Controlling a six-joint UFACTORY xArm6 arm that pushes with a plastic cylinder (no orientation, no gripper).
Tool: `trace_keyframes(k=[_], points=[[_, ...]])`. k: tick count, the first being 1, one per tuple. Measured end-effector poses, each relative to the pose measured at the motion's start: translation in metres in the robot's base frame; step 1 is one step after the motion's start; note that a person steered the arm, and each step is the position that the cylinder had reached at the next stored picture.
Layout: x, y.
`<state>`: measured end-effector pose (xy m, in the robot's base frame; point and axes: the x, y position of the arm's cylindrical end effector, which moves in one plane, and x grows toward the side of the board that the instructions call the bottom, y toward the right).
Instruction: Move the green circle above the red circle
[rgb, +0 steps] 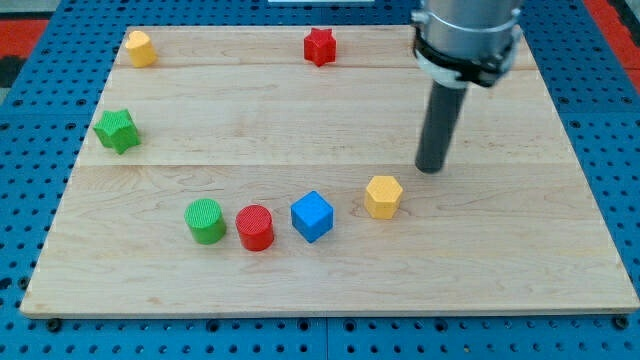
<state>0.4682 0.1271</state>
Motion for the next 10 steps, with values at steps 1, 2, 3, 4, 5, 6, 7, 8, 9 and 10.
trace_keyframes(k=[1, 2, 3, 4, 5, 6, 7, 8, 9, 10], points=[[0.058, -0.012], [0.092, -0.066], [0.119, -0.144], [0.117, -0.217], [0.1, -0.264], [0.075, -0.264], [0.045, -0.264], [0.007, -0.248], [-0.001, -0.243], [-0.001, -0.244]])
